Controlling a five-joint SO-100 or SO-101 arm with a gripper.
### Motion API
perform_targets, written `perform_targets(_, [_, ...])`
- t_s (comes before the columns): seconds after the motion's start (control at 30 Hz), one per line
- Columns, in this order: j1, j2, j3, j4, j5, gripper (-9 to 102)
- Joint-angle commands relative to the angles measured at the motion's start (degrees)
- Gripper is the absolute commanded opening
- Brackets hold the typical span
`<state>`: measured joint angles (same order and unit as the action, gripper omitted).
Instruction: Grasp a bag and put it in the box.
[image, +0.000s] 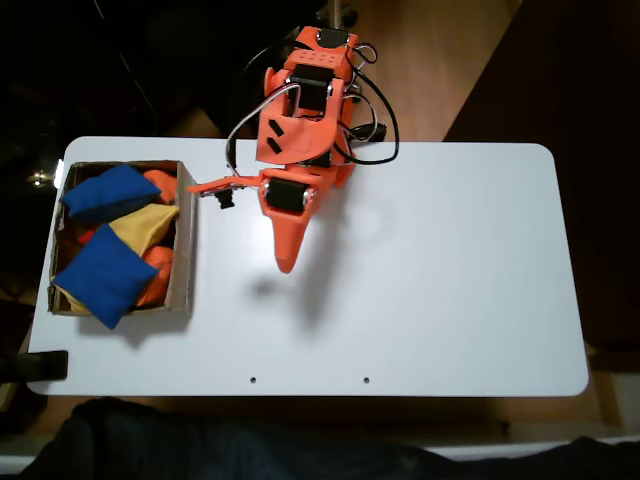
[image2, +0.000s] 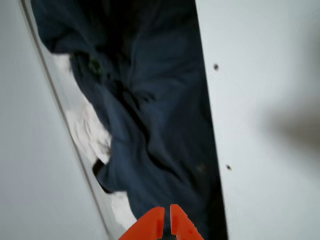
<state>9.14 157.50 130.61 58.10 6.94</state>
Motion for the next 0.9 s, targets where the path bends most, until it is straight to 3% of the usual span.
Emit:
perform_targets(0.0, [-2.7,4.1,3.6,-0.8,0.4,0])
perform_targets(0.87, [-10.6,29.4,30.1,2.7,-7.9,0])
